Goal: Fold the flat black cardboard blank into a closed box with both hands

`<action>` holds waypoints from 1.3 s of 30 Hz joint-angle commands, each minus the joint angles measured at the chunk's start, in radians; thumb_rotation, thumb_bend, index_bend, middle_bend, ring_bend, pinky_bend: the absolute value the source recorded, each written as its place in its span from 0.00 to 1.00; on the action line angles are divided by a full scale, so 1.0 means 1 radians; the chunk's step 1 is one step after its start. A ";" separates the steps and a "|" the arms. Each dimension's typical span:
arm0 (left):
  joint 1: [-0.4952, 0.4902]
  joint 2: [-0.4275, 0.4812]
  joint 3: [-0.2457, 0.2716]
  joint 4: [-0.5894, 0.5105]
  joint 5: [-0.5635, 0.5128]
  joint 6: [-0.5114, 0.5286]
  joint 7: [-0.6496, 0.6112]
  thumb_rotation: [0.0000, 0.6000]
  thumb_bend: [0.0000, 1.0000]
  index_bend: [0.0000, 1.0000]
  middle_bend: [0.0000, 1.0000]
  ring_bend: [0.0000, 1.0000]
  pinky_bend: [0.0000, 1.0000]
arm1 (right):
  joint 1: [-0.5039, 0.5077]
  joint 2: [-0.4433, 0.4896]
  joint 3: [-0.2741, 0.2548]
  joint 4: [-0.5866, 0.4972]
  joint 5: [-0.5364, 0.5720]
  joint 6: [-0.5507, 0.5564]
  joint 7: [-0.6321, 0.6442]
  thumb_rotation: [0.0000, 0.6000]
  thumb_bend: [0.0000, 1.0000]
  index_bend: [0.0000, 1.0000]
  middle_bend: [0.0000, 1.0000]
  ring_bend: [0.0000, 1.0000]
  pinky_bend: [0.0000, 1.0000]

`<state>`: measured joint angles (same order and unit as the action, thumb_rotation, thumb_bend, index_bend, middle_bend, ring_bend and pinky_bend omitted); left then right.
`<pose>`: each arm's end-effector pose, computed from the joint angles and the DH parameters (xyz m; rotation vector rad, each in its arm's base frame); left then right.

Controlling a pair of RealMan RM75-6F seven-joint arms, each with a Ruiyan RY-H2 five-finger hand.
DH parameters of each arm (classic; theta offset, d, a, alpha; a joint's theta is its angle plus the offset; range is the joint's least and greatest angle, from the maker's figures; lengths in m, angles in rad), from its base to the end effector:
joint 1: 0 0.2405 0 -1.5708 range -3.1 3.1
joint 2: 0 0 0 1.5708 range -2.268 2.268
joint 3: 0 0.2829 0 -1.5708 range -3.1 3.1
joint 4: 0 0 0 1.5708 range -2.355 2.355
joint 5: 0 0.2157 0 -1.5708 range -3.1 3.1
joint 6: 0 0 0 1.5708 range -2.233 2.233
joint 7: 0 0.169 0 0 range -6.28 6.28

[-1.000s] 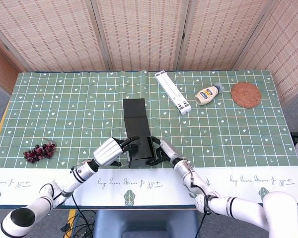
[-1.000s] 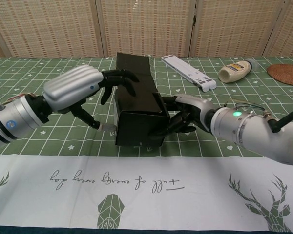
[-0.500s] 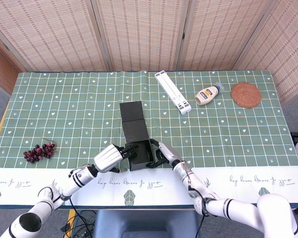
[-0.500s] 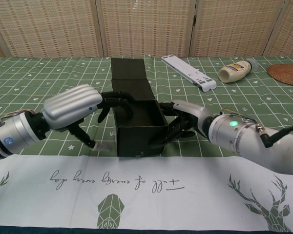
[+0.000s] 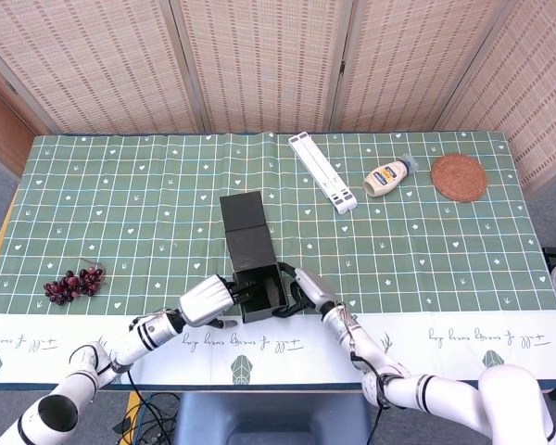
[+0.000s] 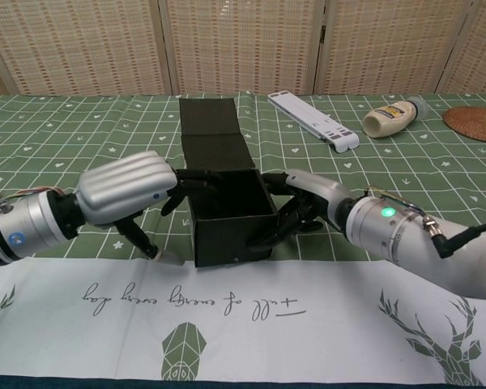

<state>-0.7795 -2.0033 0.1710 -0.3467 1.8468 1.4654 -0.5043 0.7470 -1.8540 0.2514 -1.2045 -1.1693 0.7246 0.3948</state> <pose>-0.1729 0.3656 -0.0981 -2.2866 -0.3820 -1.3652 -0.1402 -0.3689 -0.1422 1.6235 -1.8699 1.1951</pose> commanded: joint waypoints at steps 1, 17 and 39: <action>-0.011 0.008 0.007 -0.008 0.006 -0.003 0.008 1.00 0.08 0.37 0.28 0.61 0.87 | -0.003 0.001 0.000 -0.005 -0.005 0.005 0.001 1.00 0.18 0.38 0.44 0.80 1.00; -0.065 0.051 0.038 -0.079 0.031 -0.038 0.080 1.00 0.08 0.51 0.45 0.63 0.87 | -0.020 0.007 -0.004 -0.030 -0.026 0.021 0.012 1.00 0.19 0.38 0.44 0.80 1.00; -0.051 0.136 0.013 -0.223 -0.001 -0.026 0.140 1.00 0.08 0.27 0.22 0.61 0.87 | -0.033 0.034 0.010 -0.064 -0.016 0.028 0.017 1.00 0.19 0.38 0.44 0.80 1.00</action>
<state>-0.8324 -1.8792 0.1881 -0.5550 1.8486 1.4359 -0.3758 0.7148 -1.8204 0.2602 -1.2676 -1.1858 0.7522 0.4112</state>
